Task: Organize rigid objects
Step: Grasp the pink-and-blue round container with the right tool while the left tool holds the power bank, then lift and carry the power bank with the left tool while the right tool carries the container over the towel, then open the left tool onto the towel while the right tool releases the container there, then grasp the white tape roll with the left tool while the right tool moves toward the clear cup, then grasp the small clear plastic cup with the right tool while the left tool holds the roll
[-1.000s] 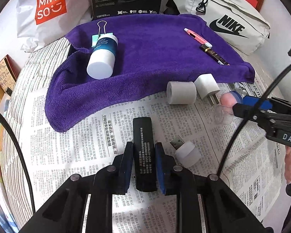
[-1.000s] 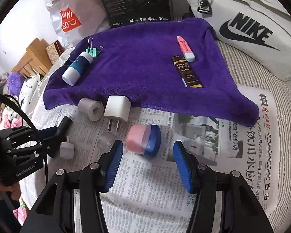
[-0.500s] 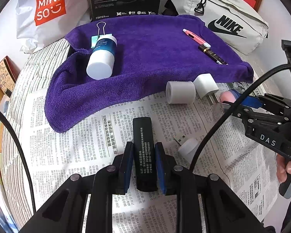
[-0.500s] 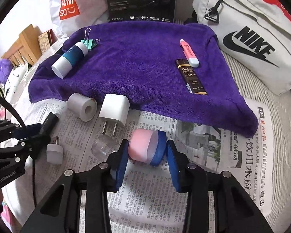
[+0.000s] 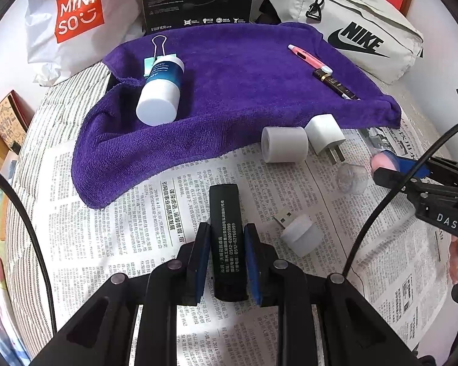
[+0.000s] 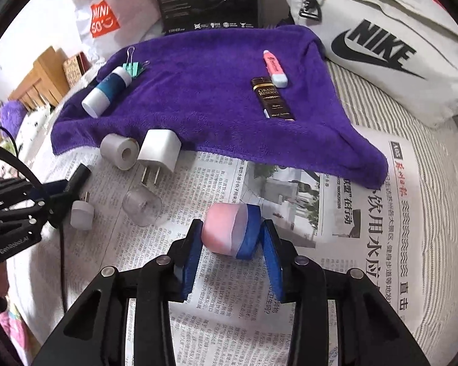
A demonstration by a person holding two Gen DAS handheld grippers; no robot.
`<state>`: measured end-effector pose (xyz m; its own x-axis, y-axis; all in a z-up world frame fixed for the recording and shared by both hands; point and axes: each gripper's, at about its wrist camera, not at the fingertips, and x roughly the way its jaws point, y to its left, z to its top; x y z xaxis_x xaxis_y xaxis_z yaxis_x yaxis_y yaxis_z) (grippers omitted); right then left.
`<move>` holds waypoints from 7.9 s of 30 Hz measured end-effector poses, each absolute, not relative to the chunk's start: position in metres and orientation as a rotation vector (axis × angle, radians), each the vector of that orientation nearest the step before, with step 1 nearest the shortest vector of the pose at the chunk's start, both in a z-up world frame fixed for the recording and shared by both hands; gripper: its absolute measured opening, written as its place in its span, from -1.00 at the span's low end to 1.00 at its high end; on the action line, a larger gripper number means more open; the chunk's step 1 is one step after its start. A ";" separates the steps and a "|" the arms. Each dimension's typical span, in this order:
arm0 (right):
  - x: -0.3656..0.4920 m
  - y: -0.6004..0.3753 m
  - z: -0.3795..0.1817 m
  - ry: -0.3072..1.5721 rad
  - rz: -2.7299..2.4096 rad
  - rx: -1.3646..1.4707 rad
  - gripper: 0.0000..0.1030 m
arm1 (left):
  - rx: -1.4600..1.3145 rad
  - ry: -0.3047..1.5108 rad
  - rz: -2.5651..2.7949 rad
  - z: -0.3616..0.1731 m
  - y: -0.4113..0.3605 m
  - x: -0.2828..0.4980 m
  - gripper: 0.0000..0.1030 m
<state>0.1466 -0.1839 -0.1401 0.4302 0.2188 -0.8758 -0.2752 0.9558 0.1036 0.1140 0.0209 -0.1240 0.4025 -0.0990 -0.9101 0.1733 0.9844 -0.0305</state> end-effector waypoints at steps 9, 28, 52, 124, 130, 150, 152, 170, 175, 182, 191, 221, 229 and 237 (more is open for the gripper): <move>0.143 -0.173 -0.141 1.060 0.268 -0.124 -0.26 | 0.072 1.141 -0.169 -0.124 0.020 0.113 -0.57; 0.136 -0.184 -0.132 1.046 0.289 -0.106 -0.27 | 0.045 1.155 -0.166 -0.123 0.023 0.115 -0.58; 0.129 -0.194 -0.107 1.012 0.318 -0.064 -0.27 | -0.011 1.141 -0.201 -0.112 0.034 0.110 -0.59; 0.329 -0.146 -0.125 0.980 0.439 -0.154 -0.27 | -0.004 1.144 -0.203 -0.115 0.016 0.311 -0.59; 0.332 -0.143 -0.132 1.004 0.439 -0.163 -0.27 | 0.003 1.146 -0.204 -0.119 0.015 0.316 -0.59; 0.322 -0.145 -0.132 1.043 0.466 -0.148 -0.09 | 0.001 1.132 -0.215 -0.120 0.015 0.309 -0.23; 0.316 -0.148 -0.127 1.040 0.460 -0.151 -0.09 | 0.011 1.136 -0.221 -0.120 0.011 0.307 -0.07; 0.204 -0.198 -0.074 0.981 0.396 -0.102 -0.09 | 0.054 1.063 -0.193 -0.074 0.000 0.228 -0.02; 0.170 -0.214 -0.075 0.979 0.378 -0.046 -0.07 | 0.065 1.056 -0.195 -0.070 0.002 0.186 -0.02; 0.137 -0.229 -0.083 1.000 0.368 0.015 -0.07 | 0.088 1.090 -0.207 -0.088 -0.012 0.154 -0.02; 0.114 -0.251 -0.098 1.041 0.338 0.055 -0.07 | 0.058 1.126 -0.216 -0.117 -0.026 0.163 -0.03; 0.138 -0.163 -0.123 1.051 0.536 0.026 -0.07 | -0.025 1.107 -0.121 -0.115 0.040 0.147 -0.43; 0.153 -0.140 -0.137 1.072 0.494 0.022 -0.07 | -0.060 1.128 -0.130 -0.128 0.049 0.139 -0.43; 0.149 -0.140 -0.139 1.085 0.427 -0.072 -0.07 | -0.085 1.115 -0.153 -0.128 0.052 0.138 -0.43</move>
<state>0.1492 -0.1397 -0.1388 0.3939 0.3017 -0.8682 -0.3710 0.9164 0.1502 0.1383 0.0518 -0.1278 0.4309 -0.1653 -0.8871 0.0801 0.9862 -0.1449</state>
